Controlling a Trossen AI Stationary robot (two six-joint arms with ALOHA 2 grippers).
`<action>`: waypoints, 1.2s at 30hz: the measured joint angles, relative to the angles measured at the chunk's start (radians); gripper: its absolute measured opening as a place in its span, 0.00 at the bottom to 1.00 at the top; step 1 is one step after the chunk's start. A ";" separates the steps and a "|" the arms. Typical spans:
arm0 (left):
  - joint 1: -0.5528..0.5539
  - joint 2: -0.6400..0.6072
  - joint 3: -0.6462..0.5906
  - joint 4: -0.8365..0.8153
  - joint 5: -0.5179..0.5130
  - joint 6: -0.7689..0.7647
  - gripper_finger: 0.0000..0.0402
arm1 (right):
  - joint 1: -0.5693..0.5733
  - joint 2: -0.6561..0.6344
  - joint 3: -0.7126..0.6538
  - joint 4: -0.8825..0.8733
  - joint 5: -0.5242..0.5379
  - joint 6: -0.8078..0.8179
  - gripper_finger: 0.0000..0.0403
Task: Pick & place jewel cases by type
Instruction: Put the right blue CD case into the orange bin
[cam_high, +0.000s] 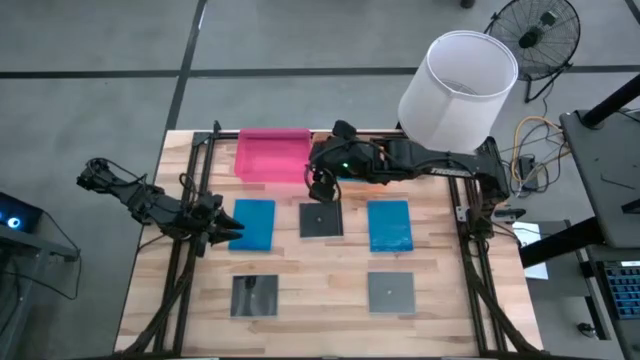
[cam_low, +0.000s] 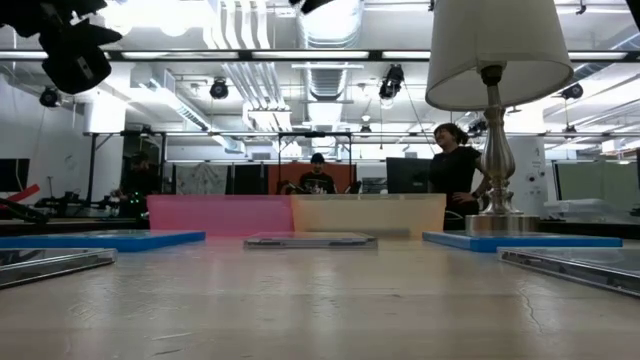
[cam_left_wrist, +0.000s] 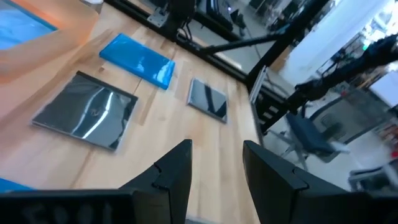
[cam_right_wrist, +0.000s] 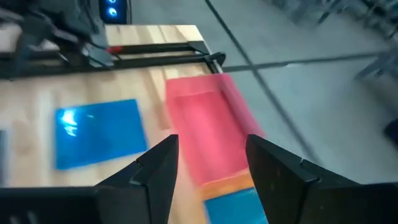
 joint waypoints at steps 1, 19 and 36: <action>0.000 0.000 0.000 0.013 -0.006 -0.008 0.31 | 0.007 0.000 0.021 -0.032 0.000 0.046 0.45; 0.005 0.114 0.000 0.151 -0.192 -0.242 0.31 | 0.130 0.000 0.038 -0.463 0.000 0.736 0.39; 0.017 0.455 0.009 0.614 -0.324 -0.246 0.31 | 0.253 0.000 -0.160 -0.644 0.097 1.170 0.33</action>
